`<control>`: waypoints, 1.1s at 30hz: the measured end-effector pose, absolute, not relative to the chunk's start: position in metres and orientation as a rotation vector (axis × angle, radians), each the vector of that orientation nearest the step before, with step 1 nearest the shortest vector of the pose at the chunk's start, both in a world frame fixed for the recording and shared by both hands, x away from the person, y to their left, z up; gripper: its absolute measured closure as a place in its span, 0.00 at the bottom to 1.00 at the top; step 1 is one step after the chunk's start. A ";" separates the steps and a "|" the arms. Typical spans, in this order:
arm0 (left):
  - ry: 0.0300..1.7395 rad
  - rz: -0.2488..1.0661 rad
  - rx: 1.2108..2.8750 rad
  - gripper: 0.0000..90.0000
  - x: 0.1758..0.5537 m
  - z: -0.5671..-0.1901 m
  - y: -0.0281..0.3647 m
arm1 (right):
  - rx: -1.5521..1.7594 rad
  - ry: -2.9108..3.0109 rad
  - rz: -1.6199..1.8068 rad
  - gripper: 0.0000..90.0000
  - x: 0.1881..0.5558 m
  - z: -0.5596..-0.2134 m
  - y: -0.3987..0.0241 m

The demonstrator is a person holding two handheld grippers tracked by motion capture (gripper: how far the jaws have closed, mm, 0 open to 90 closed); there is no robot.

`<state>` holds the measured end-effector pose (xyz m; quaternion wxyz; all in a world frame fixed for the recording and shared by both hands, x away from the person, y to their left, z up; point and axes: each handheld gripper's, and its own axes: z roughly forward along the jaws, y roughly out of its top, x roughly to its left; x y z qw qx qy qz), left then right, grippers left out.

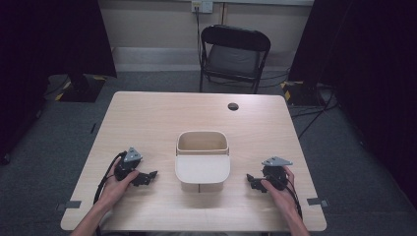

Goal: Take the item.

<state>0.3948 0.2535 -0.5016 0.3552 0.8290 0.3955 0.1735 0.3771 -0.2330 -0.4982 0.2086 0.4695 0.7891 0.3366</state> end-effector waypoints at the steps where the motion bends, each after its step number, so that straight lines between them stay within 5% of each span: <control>1: 1.020 0.447 2.140 0.11 0.395 -0.502 0.254 | 1.297 2.193 0.954 0.17 0.376 -0.496 -0.232; 33: 1.019 0.445 2.140 0.10 0.395 -0.502 0.253 | 1.172 2.266 1.237 0.29 0.350 -0.459 -0.209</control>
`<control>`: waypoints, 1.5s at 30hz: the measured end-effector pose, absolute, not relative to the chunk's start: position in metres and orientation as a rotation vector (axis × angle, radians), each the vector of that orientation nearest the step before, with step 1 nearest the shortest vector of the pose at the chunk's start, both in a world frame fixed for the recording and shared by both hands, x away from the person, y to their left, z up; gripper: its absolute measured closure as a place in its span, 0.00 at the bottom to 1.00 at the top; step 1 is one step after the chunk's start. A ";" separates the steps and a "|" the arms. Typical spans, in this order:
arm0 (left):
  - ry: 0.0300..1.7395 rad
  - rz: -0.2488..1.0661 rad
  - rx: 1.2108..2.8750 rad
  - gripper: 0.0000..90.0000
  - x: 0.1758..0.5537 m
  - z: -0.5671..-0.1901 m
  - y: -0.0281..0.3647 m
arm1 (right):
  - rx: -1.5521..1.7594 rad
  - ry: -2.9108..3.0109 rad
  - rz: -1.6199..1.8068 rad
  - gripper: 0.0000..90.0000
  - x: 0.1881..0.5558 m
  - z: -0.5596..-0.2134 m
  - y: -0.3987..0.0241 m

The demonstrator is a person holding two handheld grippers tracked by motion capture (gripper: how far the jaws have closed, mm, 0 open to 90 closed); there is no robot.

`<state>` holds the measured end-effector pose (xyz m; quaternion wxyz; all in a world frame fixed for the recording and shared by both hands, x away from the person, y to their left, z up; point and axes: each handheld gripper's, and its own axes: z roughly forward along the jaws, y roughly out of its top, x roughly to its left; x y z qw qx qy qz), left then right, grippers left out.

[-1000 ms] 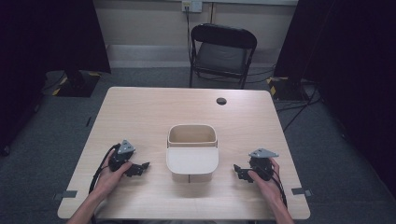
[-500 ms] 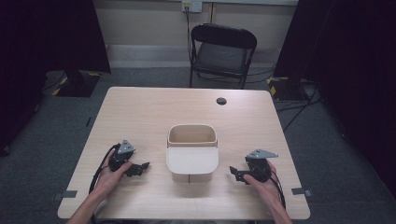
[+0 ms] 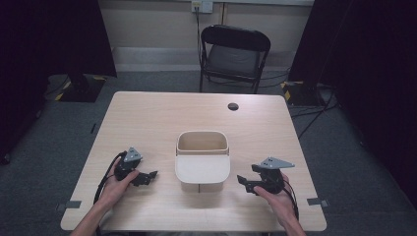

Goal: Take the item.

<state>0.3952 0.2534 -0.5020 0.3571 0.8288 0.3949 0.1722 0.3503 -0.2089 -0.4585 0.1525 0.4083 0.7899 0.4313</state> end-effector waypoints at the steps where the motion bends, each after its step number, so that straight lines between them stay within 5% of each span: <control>1: 1.019 0.445 2.140 0.10 0.395 -0.502 0.253 | 1.172 2.266 1.237 0.29 0.350 -0.459 -0.209; 45: 1.026 0.441 2.133 0.09 0.396 -0.502 0.253 | 0.929 2.360 1.459 0.42 0.330 -0.447 -0.162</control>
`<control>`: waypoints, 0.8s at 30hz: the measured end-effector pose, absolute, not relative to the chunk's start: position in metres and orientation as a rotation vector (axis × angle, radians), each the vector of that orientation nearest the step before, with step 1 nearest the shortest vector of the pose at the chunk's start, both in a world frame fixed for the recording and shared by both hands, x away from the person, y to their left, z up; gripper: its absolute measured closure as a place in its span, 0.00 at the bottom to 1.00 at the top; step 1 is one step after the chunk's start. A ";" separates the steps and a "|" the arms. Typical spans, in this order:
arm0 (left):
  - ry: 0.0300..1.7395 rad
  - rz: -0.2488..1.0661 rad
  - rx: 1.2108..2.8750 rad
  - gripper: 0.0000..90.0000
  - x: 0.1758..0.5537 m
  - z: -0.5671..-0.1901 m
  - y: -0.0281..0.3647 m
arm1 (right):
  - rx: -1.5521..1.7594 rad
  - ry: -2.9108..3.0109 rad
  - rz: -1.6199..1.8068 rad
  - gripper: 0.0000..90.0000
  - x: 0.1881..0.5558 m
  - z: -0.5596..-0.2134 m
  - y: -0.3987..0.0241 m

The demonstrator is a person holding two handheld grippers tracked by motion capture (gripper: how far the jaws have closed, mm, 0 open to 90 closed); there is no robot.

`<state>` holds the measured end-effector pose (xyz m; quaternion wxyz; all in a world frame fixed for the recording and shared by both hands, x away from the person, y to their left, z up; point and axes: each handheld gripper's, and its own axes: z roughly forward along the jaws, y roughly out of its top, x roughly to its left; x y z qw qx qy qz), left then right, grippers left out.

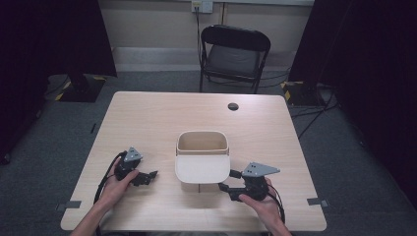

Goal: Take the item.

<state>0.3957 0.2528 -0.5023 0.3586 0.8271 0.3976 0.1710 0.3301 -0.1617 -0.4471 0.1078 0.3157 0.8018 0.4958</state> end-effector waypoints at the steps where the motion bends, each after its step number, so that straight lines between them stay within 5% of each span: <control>1: 1.021 0.446 2.138 0.09 0.396 -0.502 0.253 | 0.927 2.347 1.463 0.42 0.329 -0.446 -0.161; 24: 1.022 0.446 2.138 0.09 0.396 -0.502 0.253 | 0.932 2.345 1.488 0.45 0.328 -0.441 -0.164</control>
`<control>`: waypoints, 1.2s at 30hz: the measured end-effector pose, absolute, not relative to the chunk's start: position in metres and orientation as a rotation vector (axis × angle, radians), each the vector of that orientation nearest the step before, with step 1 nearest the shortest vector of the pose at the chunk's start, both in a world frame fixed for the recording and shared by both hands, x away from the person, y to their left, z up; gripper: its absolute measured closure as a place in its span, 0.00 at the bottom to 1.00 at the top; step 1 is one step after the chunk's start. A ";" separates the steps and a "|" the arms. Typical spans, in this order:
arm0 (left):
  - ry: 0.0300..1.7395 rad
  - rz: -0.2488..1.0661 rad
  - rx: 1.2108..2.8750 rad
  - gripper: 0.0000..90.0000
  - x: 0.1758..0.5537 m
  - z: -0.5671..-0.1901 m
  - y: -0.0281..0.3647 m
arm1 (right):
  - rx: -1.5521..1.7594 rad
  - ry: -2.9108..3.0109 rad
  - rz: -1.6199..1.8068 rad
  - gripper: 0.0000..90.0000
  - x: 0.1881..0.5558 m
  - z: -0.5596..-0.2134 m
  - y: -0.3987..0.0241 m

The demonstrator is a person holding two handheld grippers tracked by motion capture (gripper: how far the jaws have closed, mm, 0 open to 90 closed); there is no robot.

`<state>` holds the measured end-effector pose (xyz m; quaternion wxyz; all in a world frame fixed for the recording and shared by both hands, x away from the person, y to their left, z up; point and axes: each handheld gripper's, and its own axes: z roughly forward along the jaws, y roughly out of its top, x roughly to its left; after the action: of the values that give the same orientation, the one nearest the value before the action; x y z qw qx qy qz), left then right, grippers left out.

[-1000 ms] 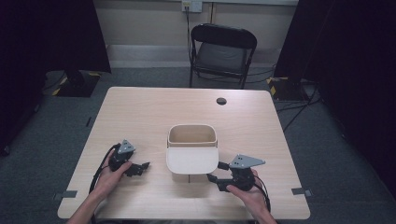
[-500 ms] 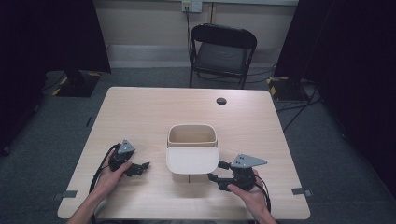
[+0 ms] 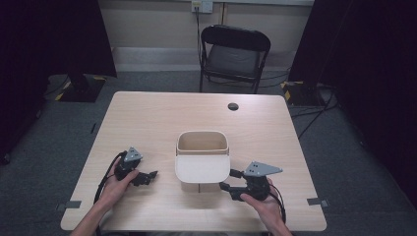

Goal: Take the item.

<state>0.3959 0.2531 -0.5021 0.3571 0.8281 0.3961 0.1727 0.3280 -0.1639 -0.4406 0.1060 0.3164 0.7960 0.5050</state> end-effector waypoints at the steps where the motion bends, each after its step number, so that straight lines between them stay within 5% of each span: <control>1: 1.022 0.446 2.137 0.09 0.396 -0.502 0.253 | 0.934 2.343 1.490 0.44 0.328 -0.440 -0.164; 36: 1.021 0.446 2.138 0.09 0.396 -0.502 0.253 | 0.912 2.305 1.517 0.40 0.329 -0.430 -0.165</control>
<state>0.3959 0.2531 -0.5021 0.3573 0.8282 0.3957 0.1728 0.3287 -0.1653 -0.4299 0.1175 0.3117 0.7876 0.5184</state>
